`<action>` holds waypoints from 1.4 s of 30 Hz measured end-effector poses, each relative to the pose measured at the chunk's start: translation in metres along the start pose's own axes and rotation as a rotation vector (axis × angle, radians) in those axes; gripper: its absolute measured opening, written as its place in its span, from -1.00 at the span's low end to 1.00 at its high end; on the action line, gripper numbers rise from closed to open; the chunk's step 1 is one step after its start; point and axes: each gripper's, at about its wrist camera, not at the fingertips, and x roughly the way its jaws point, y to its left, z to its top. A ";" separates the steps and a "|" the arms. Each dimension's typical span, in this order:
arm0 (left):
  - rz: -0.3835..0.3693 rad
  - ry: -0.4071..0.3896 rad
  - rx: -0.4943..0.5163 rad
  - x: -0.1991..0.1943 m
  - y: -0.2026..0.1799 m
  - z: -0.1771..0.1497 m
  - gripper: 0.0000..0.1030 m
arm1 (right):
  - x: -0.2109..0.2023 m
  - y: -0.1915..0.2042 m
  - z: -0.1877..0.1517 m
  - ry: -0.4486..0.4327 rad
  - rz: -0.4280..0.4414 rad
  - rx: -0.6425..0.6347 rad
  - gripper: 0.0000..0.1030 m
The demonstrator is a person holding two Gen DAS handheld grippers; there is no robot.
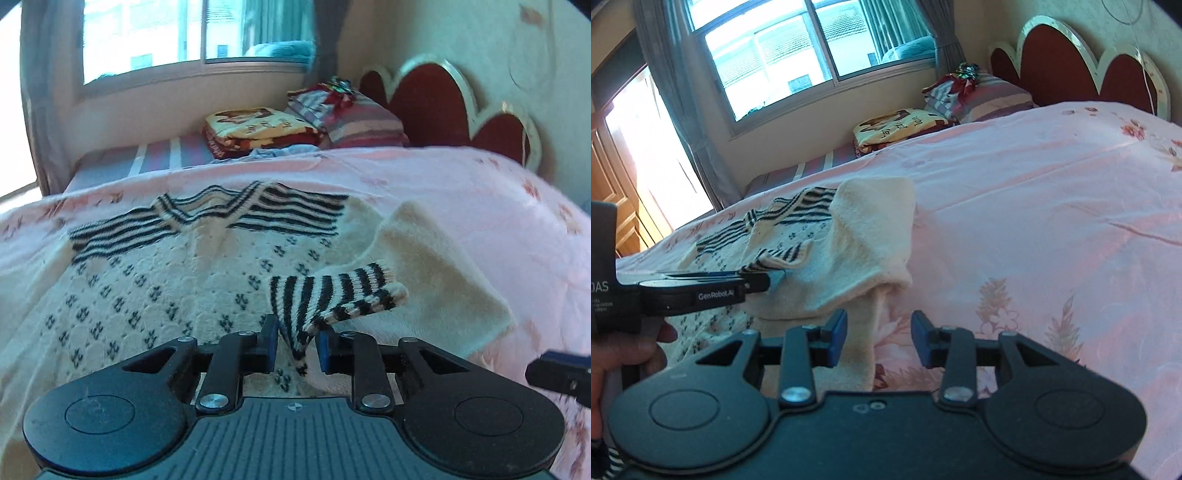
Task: Fold small clothes
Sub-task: 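Grasp the sweater's side edge with the right gripper while the left gripper pins the cuff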
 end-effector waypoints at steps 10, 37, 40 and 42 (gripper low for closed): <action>0.070 -0.041 -0.237 -0.016 0.088 -0.029 -0.88 | 0.041 -0.025 0.014 0.075 0.285 0.397 0.24; 0.141 -0.005 -0.228 0.001 0.121 -0.046 -0.88 | 0.092 -0.044 0.014 0.048 0.196 0.559 -0.89; 0.139 -0.008 -0.232 0.000 0.122 -0.048 -0.88 | 0.090 -0.042 0.015 0.064 0.208 0.527 -0.89; 0.127 -0.020 -0.241 -0.002 0.122 -0.050 -0.87 | 0.083 -0.041 0.017 0.084 0.228 0.488 -0.72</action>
